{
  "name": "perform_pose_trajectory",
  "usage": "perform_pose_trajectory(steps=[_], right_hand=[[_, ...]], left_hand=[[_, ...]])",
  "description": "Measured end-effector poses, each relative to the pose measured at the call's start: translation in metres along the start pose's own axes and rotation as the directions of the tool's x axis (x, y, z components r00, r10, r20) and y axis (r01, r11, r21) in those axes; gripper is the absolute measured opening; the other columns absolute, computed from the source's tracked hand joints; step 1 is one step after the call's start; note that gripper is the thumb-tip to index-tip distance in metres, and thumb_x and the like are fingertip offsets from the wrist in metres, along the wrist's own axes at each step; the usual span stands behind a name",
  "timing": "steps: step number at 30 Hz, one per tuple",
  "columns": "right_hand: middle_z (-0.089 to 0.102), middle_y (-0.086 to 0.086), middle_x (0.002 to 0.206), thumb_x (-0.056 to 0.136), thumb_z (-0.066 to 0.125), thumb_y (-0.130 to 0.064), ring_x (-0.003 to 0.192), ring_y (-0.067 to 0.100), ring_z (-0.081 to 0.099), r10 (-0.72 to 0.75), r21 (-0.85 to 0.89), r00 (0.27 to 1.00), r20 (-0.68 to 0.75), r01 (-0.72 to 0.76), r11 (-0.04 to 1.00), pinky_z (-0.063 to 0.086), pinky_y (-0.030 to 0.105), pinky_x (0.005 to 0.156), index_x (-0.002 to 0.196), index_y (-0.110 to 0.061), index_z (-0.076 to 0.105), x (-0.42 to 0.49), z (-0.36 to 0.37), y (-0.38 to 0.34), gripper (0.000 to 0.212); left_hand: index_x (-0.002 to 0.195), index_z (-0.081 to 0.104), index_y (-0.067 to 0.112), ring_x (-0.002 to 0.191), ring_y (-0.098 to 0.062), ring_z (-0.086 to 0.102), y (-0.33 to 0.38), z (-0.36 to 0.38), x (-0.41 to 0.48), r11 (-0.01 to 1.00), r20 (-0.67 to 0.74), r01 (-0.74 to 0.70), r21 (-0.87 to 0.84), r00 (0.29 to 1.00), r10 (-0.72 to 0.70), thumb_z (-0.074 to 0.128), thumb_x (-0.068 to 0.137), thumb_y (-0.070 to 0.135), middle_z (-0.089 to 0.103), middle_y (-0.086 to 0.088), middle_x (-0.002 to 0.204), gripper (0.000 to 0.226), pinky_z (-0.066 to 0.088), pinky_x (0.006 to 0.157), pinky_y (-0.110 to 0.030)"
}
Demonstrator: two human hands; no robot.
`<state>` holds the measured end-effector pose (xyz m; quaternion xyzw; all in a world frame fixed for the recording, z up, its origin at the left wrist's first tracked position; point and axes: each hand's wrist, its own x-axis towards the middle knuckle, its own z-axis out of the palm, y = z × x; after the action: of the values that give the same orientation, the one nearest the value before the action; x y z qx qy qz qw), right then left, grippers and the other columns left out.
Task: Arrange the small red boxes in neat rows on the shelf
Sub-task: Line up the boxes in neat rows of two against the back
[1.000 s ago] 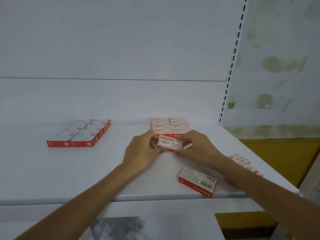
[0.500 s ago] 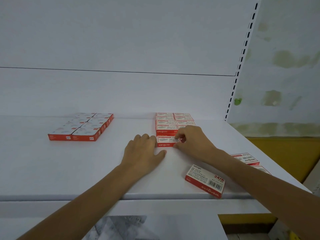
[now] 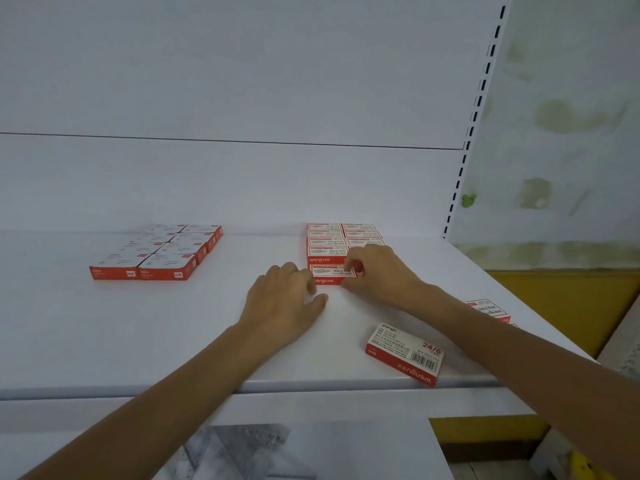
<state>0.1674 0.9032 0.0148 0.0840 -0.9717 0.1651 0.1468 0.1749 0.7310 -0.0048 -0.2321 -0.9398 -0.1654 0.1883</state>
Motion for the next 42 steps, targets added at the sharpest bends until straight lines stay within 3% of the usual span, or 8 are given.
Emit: perform_pose_trajectory(steps=[4, 9, 13, 19, 24, 31, 37, 42], right_hand=[[0.056, -0.009, 0.089, 0.082, 0.066, -0.028, 0.079, 0.005, 0.051, -0.002, 0.140, 1.000, 0.019, 0.000, 0.990, 0.035, 0.005, 0.063, 0.107, -0.016, 0.062, -0.007, -0.014, 0.008, 0.029], [0.060, -0.008, 0.086, 0.083, 0.063, -0.022, 0.076, 0.002, 0.052, -0.022, 0.171, 0.997, -0.071, 0.034, 0.985, 0.038, 0.005, 0.065, 0.099, -0.015, 0.065, -0.023, -0.024, 0.016, 0.018], [0.061, -0.008, 0.088, 0.085, 0.062, -0.019, 0.078, 0.003, 0.054, -0.041, 0.169, 0.992, -0.121, 0.062, 0.984, 0.038, -0.001, 0.068, 0.100, -0.012, 0.066, -0.033, -0.029, 0.018, 0.017], [0.066, -0.008, 0.080, 0.093, 0.050, -0.024, 0.071, 0.003, 0.058, -0.047, 0.293, 0.993, -0.110, 0.078, 0.953, 0.040, 0.009, 0.064, 0.086, -0.013, 0.067, -0.042, -0.036, 0.015, 0.021], [0.071, -0.006, 0.092, 0.094, 0.042, -0.037, 0.088, 0.004, 0.066, 0.007, 0.748, 0.998, 0.060, -0.050, 0.662, 0.053, 0.017, 0.076, 0.092, -0.022, 0.067, -0.045, -0.036, 0.010, 0.029], [0.065, -0.005, 0.106, 0.076, 0.071, -0.007, 0.092, 0.013, 0.064, -0.069, 0.550, 0.995, -0.077, 0.100, 0.829, 0.056, 0.025, 0.078, 0.102, -0.035, 0.058, -0.044, -0.024, 0.013, 0.040], [0.069, -0.001, 0.089, 0.071, 0.074, -0.002, 0.078, 0.013, 0.068, 0.135, 0.716, 0.982, -0.135, 0.002, 0.698, 0.056, 0.025, 0.071, 0.091, -0.027, 0.051, -0.040, -0.025, 0.017, 0.039], [0.070, 0.008, 0.095, 0.078, 0.066, 0.000, 0.080, 0.014, 0.065, 0.173, 0.848, 0.985, -0.021, -0.074, 0.525, 0.051, 0.021, 0.070, 0.096, -0.019, 0.062, -0.037, -0.037, 0.020, 0.027]], left_hand=[[0.108, 0.055, 0.018, 0.101, -0.016, 0.049, 0.011, -0.003, -0.006, 0.951, 0.071, -0.307, -0.042, 0.948, 0.309, 0.035, 0.096, 0.033, 0.057, 0.000, 0.113, 0.028, 0.041, 0.085, -0.031], [0.118, 0.049, 0.042, 0.105, 0.012, 0.042, 0.032, -0.010, -0.011, 0.809, 0.245, -0.344, -0.477, 0.832, 0.498, 0.050, 0.079, 0.057, 0.052, 0.020, 0.125, 0.042, 0.037, 0.089, -0.008], [0.120, 0.055, 0.034, 0.097, 0.009, 0.044, 0.042, -0.004, -0.008, 0.784, 0.209, -0.473, -0.402, 0.786, 0.582, 0.062, 0.077, 0.053, 0.057, 0.015, 0.121, 0.048, 0.033, 0.079, 0.002], [0.099, 0.063, 0.023, 0.075, 0.002, 0.051, 0.032, 0.000, 0.006, 0.838, 0.124, -0.219, -0.500, 0.939, 0.319, 0.052, 0.085, 0.046, 0.063, 0.005, 0.094, 0.029, 0.037, 0.063, -0.005], [0.083, 0.060, 0.013, 0.062, -0.006, 0.052, 0.024, 0.001, 0.013, 0.883, 0.102, -0.003, -0.469, 0.993, 0.058, 0.042, 0.090, 0.050, 0.057, 0.009, 0.069, 0.042, 0.037, 0.054, -0.012], [0.094, 0.057, 0.015, 0.061, -0.003, 0.057, 0.023, -0.002, 0.015, 0.761, 0.094, 0.134, -0.635, 0.991, -0.096, 0.046, 0.091, 0.042, 0.063, 0.004, 0.077, 0.029, 0.039, 0.051, -0.007], [0.089, 0.059, 0.018, 0.059, 0.003, 0.065, 0.021, -0.004, 0.021, 0.621, 0.141, 0.164, -0.766, 0.986, -0.087, 0.056, 0.089, 0.021, 0.070, 0.005, 0.082, 0.004, 0.048, 0.058, -0.009], [0.073, 0.063, 0.031, 0.064, 0.014, 0.057, 0.020, -0.011, 0.023, 0.765, 0.123, 0.066, -0.640, 0.992, 0.017, 0.074, 0.072, 0.034, 0.068, 0.016, 0.081, 0.012, 0.037, 0.054, 0.000]])
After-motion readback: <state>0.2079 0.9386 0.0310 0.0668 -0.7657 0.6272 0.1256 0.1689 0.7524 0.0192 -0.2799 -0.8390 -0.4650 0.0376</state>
